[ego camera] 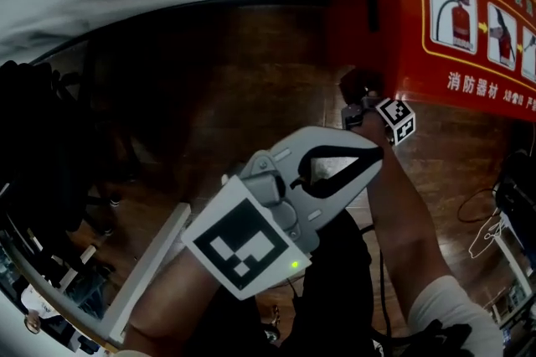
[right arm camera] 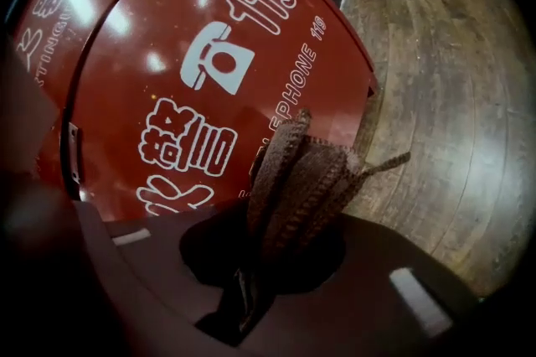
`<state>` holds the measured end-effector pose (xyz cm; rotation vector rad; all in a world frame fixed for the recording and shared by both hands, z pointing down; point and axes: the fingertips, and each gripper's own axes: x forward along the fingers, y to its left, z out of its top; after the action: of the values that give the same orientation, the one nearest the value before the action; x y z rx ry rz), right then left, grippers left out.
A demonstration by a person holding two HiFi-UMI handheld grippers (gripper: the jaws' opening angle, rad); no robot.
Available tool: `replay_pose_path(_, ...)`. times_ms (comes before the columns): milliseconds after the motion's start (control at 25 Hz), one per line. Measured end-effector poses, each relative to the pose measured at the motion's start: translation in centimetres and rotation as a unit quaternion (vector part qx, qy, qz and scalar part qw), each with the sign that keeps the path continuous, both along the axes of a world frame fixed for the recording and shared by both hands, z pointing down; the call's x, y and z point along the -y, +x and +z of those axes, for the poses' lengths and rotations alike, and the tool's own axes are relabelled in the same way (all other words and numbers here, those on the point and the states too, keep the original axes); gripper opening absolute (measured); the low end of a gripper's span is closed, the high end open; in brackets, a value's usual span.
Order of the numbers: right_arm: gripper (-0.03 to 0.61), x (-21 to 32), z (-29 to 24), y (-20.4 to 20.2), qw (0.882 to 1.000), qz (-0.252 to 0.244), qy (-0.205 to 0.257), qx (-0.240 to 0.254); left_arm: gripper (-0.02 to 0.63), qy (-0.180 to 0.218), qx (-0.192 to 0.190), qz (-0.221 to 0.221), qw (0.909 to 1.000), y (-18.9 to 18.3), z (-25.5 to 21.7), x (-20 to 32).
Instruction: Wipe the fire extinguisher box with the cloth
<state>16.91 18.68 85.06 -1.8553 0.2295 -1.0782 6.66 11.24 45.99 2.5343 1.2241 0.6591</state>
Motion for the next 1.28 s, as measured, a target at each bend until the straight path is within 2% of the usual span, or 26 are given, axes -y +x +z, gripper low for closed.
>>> replay_pose_path(120, 0.046, 0.2, -1.5, -0.3, 1.000, -0.008, 0.002, -0.003, -0.002, 0.000, -0.002, -0.002, 1.0000, 0.1, -0.4, 0.9)
replay_pose_path(280, 0.046, 0.7, -7.2, -2.2, 1.000, -0.021, 0.016, 0.001, -0.002, -0.002, 0.000, -0.011, 0.9999, -0.4, -3.2, 1.5)
replay_pose_path(400, 0.046, 1.8, -13.3, -4.7, 0.997, -0.068, 0.031, -0.013, -0.002, -0.001, -0.001, -0.018, 0.9998, -1.0, -6.3, 2.1)
replay_pose_path(560, 0.046, 4.0, -23.1, -7.8, 0.987, -0.136, 0.075, -0.032, -0.002, 0.006, -0.004, -0.031, 0.9995, -2.0, -10.6, 2.6)
replay_pose_path(640, 0.046, 4.1, -27.8, -9.8, 0.983, -0.171, 0.064, -0.029, -0.002, 0.000, -0.010, -0.032, 0.9994, -2.5, -13.1, 2.7)
replay_pose_path(680, 0.046, 3.8, -30.0, -10.5, 0.977, -0.205, 0.035, -0.041, -0.002, -0.004, -0.016, -0.035, 0.9993, -2.6, -14.5, 2.8)
replay_pose_path(720, 0.046, 3.8, -32.2, -10.7, 0.966, -0.250, 0.002, -0.066, -0.002, -0.007, -0.022, -0.038, 0.9990, -2.8, -16.0, 3.1)
replay_pose_path(760, 0.046, 4.2, -34.7, -10.7, 0.950, -0.296, -0.021, -0.100, -0.002, -0.008, -0.030, -0.040, 0.9987, -2.9, -17.4, 3.5)
replay_pose_path(840, 0.046, 5.7, -39.8, -10.7, 0.911, -0.378, -0.042, -0.162, -0.002, -0.009, -0.046, -0.044, 0.9979, -3.3, -19.9, 4.1)
replay_pose_path(920, 0.046, 7.1, -44.7, -10.5, 0.862, -0.452, -0.067, -0.217, -0.002, -0.010, -0.058, -0.048, 0.9971, -3.7, -22.1, 4.8)
replay_pose_path(960, 0.046, 7.9, -47.0, -10.1, 0.831, -0.491, -0.084, -0.247, -0.002, -0.009, -0.065, -0.051, 0.9965, -3.9, -23.1, 5.1)
replay_pose_path(1000, 0.046, 8.7, -49.2, -9.6, 0.794, -0.533, -0.104, -0.275, -0.002, -0.006, -0.072, -0.053, 0.9960, -4.0, -24.1, 5.4)
replay_pose_path(1040, 0.046, 9.6, -51.2, -9.2, 0.749, -0.577, -0.123, -0.302, -0.002, -0.004, -0.077, -0.056, 0.9954, -4.2, -25.0, 5.8)
replay_pose_path(1080, 0.046, 10.5, -53.0, -8.8, 0.696, -0.623, -0.143, -0.327, -0.002, -0.002, -0.080, -0.058, 0.9951, -4.6, -25.7, 6.1)
replay_pose_path(1160, 0.046, 12.1, -55.7, -8.4, 0.577, -0.709, -0.179, -0.364, -0.002, 0.001, -0.079, -0.057, 0.9953, -5.6, -26.7, 6.7)
replay_pose_path(1280, 0.046, 14.6, -58.0, -7.6, 0.405, -0.805, -0.207, -0.381, -0.002, 0.005, -0.071, -0.052, 0.9961, -6.8, -26.5, 8.1)
